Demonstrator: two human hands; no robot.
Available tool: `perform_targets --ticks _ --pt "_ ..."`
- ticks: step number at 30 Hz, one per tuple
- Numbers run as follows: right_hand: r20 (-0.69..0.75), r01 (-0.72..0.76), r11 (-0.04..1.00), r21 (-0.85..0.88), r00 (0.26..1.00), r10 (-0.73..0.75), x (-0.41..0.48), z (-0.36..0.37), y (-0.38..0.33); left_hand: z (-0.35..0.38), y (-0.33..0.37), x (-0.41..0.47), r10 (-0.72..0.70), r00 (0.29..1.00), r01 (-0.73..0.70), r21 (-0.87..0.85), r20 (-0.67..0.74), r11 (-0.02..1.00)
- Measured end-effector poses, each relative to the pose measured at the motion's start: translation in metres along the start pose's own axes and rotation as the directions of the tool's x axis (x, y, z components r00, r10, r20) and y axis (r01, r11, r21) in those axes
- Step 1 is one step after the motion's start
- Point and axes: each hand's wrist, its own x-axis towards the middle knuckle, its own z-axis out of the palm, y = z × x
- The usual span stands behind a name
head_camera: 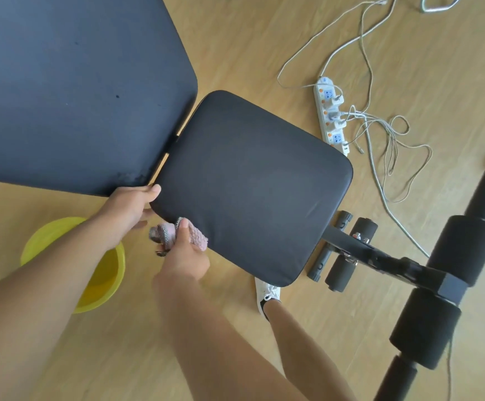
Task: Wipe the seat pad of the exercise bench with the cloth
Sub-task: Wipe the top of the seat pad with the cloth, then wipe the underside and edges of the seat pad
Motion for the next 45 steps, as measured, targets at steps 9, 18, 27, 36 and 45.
perform_targets --ticks 9,18,27,36,45 --pt "-0.185 0.316 0.946 -0.072 0.928 -0.324 -0.037 -0.167 -0.059 -0.015 -0.054 -0.105 0.236 0.97 -0.243 -0.235 -0.055 0.941" --pt "0.514 0.701 0.255 -0.666 0.679 -0.524 -0.12 -0.03 0.011 -0.095 -0.172 -0.21 0.348 0.911 -0.402 -0.281 -0.224 0.871" --pt "0.842 0.842 -0.043 -0.538 0.539 0.034 -0.169 -0.002 0.215 -0.18 -0.388 -0.284 0.169 0.909 -0.286 -0.278 -0.381 0.917" --pt "0.763 0.851 -0.52 -0.072 0.383 0.521 -0.11 -0.097 0.42 -0.212 -0.641 -0.411 -0.248 0.964 0.249 -0.001 -0.098 0.968" --pt "0.435 0.617 -0.403 0.676 0.106 0.894 -0.073 -0.187 0.466 -0.147 -0.86 -0.51 -0.443 0.895 0.389 -0.394 -0.054 0.833"
